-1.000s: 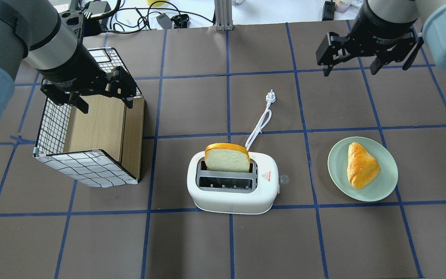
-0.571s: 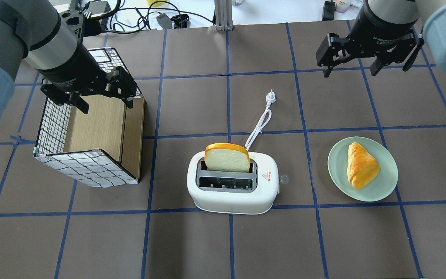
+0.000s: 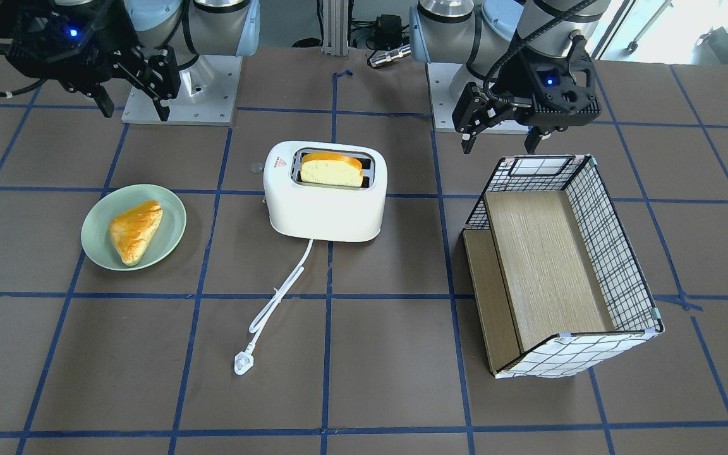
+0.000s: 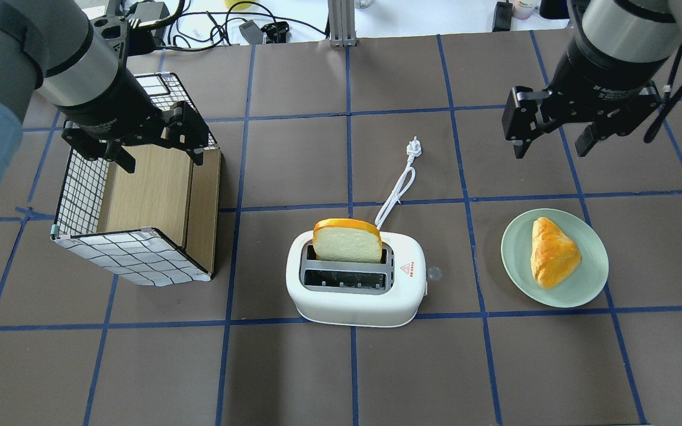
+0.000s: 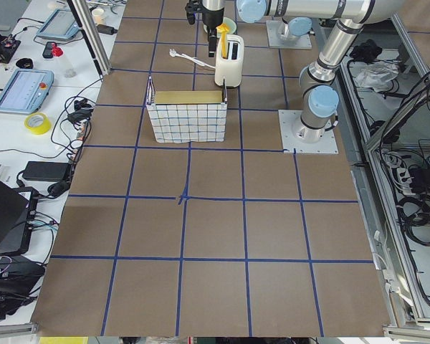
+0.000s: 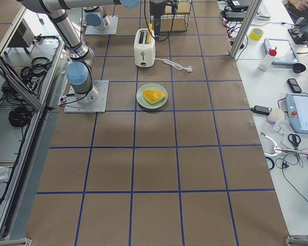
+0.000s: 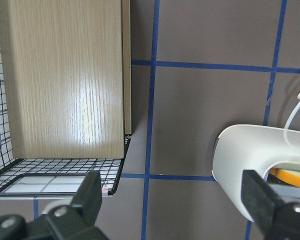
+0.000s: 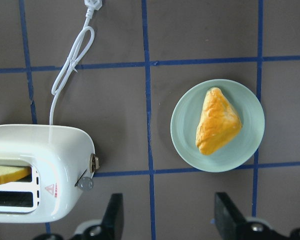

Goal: Press toaster with right arm
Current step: 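Move the right gripper down toward the lever on the toaster's side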

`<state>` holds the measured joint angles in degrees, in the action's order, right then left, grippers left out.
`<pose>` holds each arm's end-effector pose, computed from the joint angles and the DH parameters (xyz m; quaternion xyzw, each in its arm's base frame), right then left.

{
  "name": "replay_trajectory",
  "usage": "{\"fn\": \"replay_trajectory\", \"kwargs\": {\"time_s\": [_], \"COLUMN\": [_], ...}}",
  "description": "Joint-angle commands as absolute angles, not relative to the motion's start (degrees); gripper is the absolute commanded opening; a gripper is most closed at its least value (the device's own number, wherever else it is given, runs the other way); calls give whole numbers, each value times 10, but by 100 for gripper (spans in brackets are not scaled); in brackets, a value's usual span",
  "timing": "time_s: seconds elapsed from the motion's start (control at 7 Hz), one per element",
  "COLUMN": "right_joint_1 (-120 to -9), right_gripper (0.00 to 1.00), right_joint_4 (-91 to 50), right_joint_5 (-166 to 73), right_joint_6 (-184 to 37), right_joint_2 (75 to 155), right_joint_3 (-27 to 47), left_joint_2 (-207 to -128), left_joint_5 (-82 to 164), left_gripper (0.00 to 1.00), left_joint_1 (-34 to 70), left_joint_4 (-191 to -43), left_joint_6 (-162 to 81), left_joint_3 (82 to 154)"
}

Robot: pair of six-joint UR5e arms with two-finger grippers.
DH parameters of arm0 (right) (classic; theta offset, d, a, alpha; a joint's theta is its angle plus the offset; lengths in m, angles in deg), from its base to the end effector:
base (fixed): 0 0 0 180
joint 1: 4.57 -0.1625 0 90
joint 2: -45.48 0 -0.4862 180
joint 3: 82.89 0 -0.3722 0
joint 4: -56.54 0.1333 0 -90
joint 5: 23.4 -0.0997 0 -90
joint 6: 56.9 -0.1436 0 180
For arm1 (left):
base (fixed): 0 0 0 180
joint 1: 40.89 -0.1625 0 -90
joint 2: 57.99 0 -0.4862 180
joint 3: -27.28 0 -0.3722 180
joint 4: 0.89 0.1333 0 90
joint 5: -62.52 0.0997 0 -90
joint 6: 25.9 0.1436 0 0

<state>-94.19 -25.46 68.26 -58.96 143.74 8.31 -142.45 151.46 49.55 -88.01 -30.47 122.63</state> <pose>0.1265 -0.3977 0.5442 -0.0212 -0.9996 -0.0080 0.0146 -0.1393 -0.4314 0.5096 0.0358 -0.9990 0.0264 0.0104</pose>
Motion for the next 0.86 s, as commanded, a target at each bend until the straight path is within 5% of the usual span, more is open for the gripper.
{"fn": "replay_trajectory", "kwargs": {"time_s": [0.0,0.71], "right_joint_1": [-946,-948], "right_gripper": [0,0], "right_joint_4": [-168,-210], "right_joint_5": [677,642], "right_joint_6": [-638,-641], "right_joint_2": [1468,1564], "right_joint_3": [86,229], "left_joint_2": [-1425,-1425], "left_joint_5": [1515,1515], "left_gripper": [100,100], "left_joint_1": [495,495], "left_joint_4": [-881,-880], "left_joint_6": [-305,-305], "left_joint_3": [1226,1226]}}
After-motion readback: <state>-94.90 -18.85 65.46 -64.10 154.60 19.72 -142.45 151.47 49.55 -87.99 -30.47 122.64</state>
